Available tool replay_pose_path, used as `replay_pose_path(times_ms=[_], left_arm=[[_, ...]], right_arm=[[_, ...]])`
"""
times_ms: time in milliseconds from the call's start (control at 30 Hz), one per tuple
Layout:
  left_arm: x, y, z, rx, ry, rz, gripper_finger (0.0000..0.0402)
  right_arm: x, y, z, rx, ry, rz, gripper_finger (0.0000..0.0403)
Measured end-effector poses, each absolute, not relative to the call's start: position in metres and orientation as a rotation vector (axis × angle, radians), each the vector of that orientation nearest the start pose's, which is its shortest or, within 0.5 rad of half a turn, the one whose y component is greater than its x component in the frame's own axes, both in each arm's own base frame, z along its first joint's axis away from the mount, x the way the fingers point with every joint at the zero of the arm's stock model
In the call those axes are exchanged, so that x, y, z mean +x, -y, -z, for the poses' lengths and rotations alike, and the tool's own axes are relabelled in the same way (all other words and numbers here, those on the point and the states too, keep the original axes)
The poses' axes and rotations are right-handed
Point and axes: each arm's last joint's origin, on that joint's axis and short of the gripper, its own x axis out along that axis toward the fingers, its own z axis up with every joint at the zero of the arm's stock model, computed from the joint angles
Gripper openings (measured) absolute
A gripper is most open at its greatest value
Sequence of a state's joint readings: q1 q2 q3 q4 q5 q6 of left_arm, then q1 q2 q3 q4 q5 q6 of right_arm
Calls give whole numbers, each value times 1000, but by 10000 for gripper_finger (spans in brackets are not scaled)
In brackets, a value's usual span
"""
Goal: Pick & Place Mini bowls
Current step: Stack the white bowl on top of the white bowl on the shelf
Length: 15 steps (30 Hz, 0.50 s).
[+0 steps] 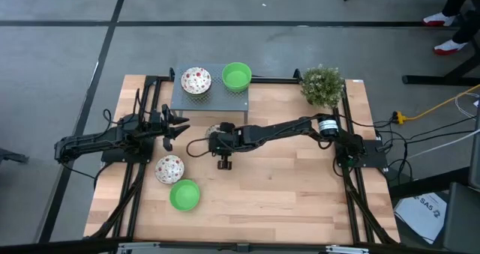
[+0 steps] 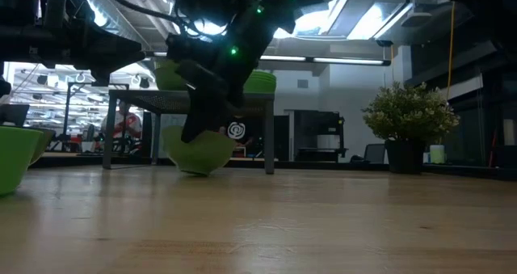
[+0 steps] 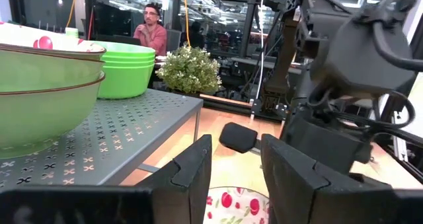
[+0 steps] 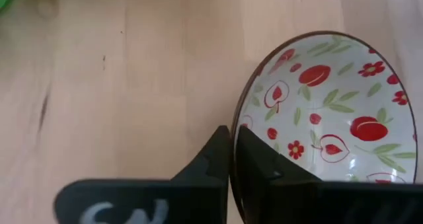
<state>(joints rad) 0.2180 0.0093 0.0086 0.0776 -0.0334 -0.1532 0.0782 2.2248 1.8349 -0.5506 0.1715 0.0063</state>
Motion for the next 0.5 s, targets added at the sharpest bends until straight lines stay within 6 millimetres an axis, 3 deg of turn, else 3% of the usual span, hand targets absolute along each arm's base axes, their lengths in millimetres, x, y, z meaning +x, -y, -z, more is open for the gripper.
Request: replay_pose_path(times_ms=[500], left_arm=[[95, -22, -173, -145, 96, -245, 125]], right_arm=[[485, -40, -256, -14, -983, -42, 12]])
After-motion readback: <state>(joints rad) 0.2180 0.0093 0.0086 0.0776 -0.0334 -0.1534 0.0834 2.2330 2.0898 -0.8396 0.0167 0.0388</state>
